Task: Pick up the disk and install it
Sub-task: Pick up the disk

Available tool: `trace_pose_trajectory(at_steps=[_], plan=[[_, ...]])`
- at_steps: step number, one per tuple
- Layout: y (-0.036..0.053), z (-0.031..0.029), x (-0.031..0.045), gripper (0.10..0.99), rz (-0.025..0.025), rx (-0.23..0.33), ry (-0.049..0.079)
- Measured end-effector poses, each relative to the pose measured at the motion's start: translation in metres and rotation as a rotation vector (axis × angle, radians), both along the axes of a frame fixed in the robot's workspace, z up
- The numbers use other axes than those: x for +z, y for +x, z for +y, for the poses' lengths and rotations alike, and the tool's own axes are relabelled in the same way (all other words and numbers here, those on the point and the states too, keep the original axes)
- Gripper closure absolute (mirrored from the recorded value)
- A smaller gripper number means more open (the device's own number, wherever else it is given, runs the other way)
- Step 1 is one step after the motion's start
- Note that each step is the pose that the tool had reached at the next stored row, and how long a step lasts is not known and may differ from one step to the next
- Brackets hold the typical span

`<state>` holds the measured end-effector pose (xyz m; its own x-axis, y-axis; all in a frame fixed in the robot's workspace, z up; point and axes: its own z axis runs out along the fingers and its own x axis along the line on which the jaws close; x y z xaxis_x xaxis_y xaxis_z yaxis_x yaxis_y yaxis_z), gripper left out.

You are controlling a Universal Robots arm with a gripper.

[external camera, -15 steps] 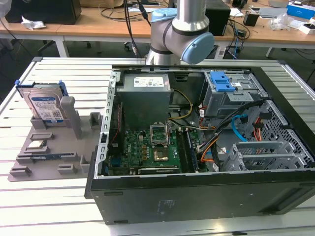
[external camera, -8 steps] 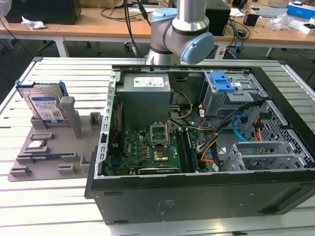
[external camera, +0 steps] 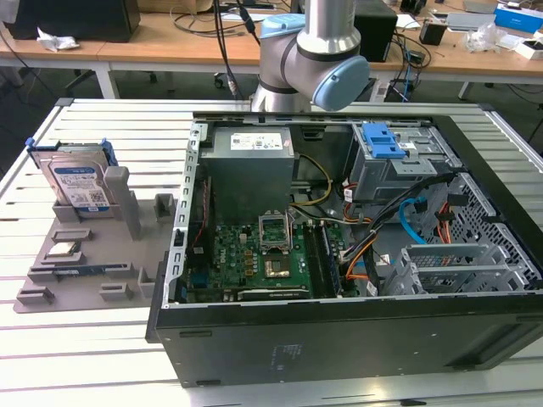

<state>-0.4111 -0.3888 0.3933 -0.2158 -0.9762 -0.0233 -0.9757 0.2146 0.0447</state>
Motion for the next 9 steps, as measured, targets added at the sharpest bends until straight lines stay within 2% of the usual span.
trace_pose_trajectory(at_steps=[9], plan=[[0.0, 0.0, 0.0, 0.98, -0.0001, 0.09, 0.0]])
